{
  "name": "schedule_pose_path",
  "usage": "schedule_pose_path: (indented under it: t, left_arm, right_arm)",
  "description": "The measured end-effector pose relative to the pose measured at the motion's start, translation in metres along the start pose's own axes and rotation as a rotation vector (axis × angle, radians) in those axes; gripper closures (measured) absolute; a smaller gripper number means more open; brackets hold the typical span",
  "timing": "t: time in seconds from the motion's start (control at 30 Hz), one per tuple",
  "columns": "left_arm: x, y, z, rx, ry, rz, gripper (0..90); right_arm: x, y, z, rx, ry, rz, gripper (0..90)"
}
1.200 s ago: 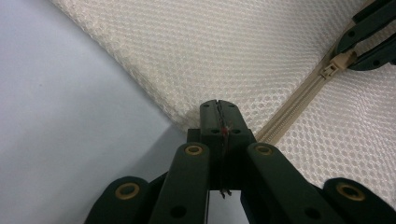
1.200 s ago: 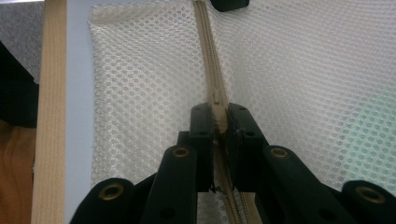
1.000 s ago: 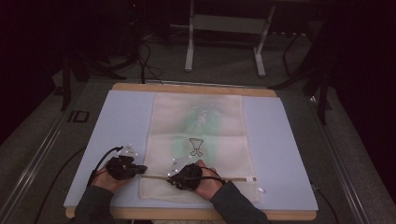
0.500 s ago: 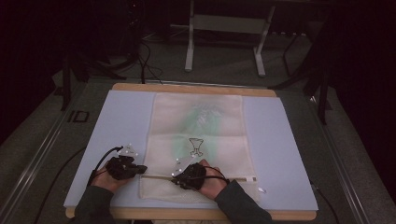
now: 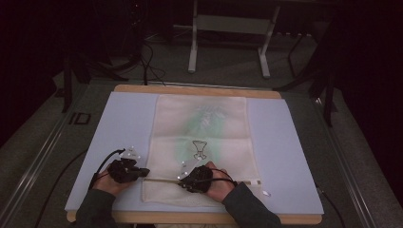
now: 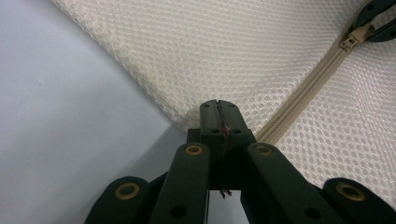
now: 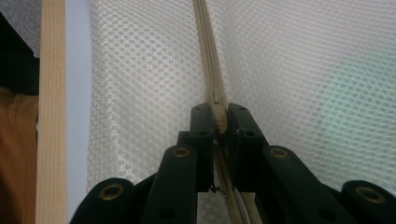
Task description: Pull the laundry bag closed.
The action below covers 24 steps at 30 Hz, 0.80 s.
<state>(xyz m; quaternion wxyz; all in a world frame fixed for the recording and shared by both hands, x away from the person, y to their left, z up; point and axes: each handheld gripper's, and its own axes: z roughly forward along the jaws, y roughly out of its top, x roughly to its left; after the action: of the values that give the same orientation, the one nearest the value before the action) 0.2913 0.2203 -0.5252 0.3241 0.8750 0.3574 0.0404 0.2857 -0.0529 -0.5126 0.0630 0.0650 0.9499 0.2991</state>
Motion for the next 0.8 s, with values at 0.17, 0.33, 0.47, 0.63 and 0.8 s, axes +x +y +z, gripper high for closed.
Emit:
schedule_pose_path:
  t: [0.17, 0.33, 0.47, 0.63, 0.8]
  left_arm:
    - [0.000, 0.000, 0.000, 0.000, 0.000, 0.000, 90.0]
    - [0.000, 0.000, 0.000, 0.001, -0.001, 0.000, 90.0]
    - [0.000, 0.000, 0.000, 0.001, 0.001, 0.000, 90.0]
    - [0.000, 0.000, 0.000, 0.000, 0.000, 0.000, 90.0]
    - [0.000, 0.000, 0.000, 0.001, 0.000, 0.000, 90.0]
  right_arm:
    - [0.000, -0.002, -0.002, 0.009, -0.003, 0.000, 81.9]
    - [0.000, -0.004, -0.004, 0.014, -0.004, -0.001, 81.9]
    - [-0.001, -0.006, -0.006, 0.021, -0.006, -0.003, 82.0]
    - [-0.002, -0.009, -0.009, 0.018, -0.007, 0.000, 82.0]
    - [-0.002, -0.012, -0.011, 0.018, -0.009, -0.001, 82.0]
